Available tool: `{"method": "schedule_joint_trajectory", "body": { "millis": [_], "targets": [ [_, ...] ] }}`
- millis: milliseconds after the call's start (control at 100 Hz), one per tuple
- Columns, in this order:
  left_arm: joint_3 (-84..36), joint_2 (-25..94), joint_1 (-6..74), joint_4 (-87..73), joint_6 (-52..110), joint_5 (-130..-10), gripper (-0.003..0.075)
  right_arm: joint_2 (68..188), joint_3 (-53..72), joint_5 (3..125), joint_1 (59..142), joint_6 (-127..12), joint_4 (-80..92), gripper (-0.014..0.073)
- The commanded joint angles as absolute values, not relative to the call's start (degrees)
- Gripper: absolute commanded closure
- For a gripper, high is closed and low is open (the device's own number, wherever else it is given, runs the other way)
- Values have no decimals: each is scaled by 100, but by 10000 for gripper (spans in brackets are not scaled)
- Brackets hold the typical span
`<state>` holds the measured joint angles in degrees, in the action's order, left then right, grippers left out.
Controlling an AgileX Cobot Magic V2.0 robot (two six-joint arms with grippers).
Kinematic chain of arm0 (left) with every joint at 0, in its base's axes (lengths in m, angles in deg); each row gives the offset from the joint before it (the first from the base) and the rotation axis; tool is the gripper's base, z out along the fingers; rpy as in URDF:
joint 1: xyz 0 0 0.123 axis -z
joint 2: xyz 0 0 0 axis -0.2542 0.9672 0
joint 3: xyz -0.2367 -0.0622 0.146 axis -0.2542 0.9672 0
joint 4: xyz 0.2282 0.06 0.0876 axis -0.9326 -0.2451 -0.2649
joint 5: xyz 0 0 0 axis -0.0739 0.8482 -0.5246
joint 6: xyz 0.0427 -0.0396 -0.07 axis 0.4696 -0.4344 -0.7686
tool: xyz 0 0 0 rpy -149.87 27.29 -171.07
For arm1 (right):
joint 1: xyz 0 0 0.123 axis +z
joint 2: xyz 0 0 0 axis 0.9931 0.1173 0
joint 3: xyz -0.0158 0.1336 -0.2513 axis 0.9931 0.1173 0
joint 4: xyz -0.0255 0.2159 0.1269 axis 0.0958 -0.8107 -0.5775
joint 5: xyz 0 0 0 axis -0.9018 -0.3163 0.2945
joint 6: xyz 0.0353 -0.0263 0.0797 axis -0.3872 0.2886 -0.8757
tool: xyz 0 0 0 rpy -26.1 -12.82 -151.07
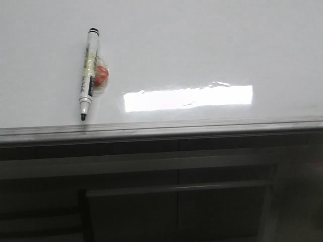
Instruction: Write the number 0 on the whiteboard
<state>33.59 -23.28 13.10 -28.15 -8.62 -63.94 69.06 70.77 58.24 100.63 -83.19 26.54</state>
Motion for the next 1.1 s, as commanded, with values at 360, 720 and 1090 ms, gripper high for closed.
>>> {"method": "schedule_joint_trajectory", "body": {
  "millis": [360,720,1090],
  "targets": [
    [3548,-2484,1347,-2808,-880,-6703,740,6799,7151,6015,10040,-8302,2689,662],
    [3548,-2484,1347,-2808,-880,-6703,740,6799,7151,6015,10040,-8302,2689,662],
    [3548,-2484,1357,-52,-880,-7247,740,6799,7151,7313,10040,-8302,2408,662]
  ]
}}
